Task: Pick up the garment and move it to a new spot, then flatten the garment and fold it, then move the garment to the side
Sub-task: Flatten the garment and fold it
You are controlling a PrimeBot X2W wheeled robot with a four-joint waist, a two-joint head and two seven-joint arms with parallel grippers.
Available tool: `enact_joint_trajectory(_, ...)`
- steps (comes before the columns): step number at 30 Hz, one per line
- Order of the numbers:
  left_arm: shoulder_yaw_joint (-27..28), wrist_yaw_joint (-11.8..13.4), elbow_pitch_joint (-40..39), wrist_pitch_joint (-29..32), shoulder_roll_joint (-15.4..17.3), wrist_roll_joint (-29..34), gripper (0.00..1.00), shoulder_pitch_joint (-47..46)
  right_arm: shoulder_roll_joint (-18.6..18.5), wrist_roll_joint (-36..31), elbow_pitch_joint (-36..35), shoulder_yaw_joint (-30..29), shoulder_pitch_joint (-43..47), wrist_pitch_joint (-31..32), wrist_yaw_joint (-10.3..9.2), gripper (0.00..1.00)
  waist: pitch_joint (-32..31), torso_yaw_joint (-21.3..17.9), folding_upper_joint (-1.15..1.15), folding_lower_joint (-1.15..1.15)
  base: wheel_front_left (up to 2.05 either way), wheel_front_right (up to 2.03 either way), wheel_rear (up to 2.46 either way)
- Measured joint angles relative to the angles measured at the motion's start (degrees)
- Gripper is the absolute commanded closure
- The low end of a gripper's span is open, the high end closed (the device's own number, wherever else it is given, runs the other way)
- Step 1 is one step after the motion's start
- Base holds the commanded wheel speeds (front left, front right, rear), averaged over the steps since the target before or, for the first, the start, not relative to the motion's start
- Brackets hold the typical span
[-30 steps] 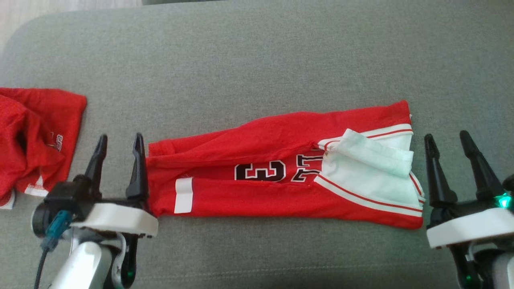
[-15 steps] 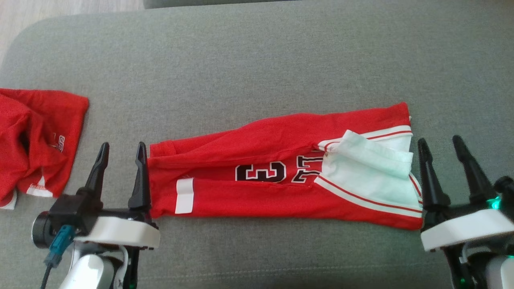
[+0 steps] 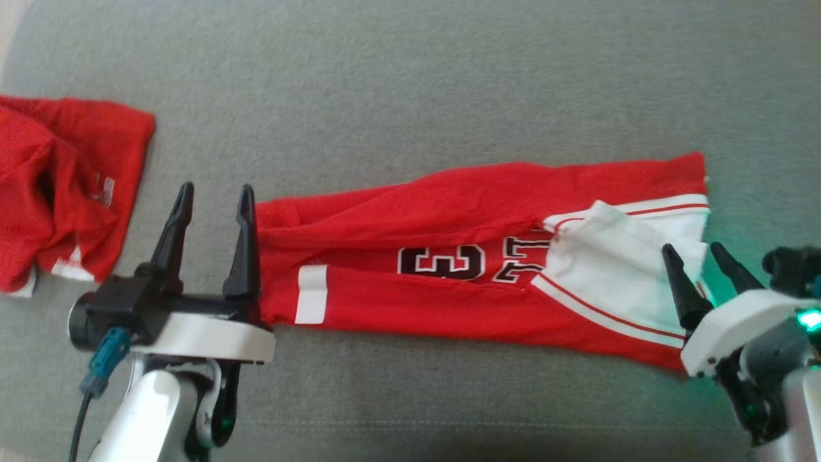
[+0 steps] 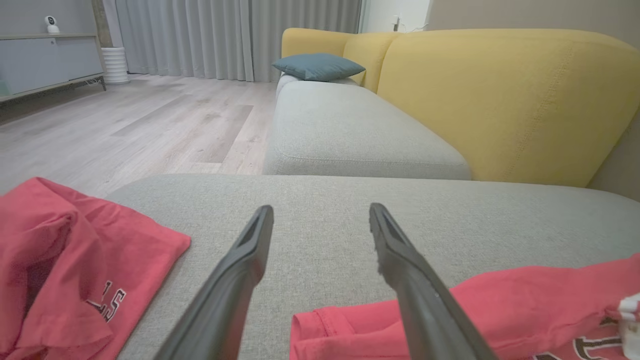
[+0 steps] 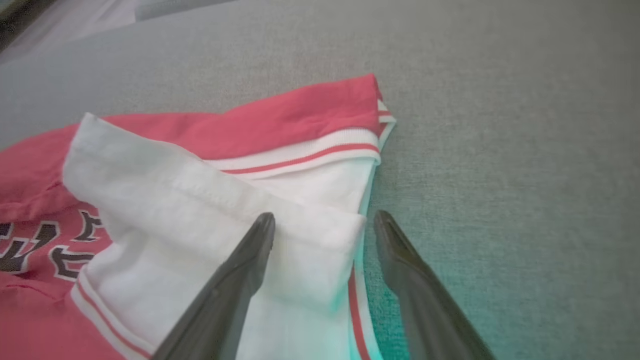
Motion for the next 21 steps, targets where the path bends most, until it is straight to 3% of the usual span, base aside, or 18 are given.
enact_joint_trajectory(6, 0.4, -1.5, 0.8, 0.0, -1.6, 0.9, 0.0, -0.8, -0.7, 2.7, 1.2, -0.5, -1.4, 9.0, 0.0, 0.0, 1.8, 1.9, 0.0, 0.0, 0.0, 0.0, 0.0)
enact_joint_trajectory(7, 0.6, -1.6, 0.9, 0.0, -1.7, 1.1, 0.0, -0.8, -0.7, 3.6, 0.8, -0.8, -1.4, 10.6, 0.0, 0.27, 1.9, 2.1, 0.0, 0.0, 0.0, 0.0, 0.0)
enact_joint_trajectory(9, 0.9, -2.0, 1.1, 0.0, -2.0, 1.5, 0.0, -0.8, -0.6, 5.0, -0.2, -1.3, -1.4, 12.7, 0.0, 1.0, 1.7, 2.2, 0.0, 0.0, 0.0, 0.0, 0.0)
enact_joint_trajectory(14, 2.6, -2.4, 1.3, 0.0, -2.7, 2.4, 0.0, -0.6, -0.1, 7.5, -3.7, -1.8, 0.6, 16.7, 0.0, 1.0, 0.5, 1.7, 0.0, 0.0, 0.0, 0.0, 0.0)
enact_joint_trajectory(21, 3.9, -2.6, 1.3, 0.0, -3.3, 3.2, 0.0, -0.1, -2.6, 7.4, -9.6, -9.4, 3.4, 17.0, 0.0, 1.0, -1.6, 0.5, 0.0, 0.0, 0.0, 0.0, 0.0)
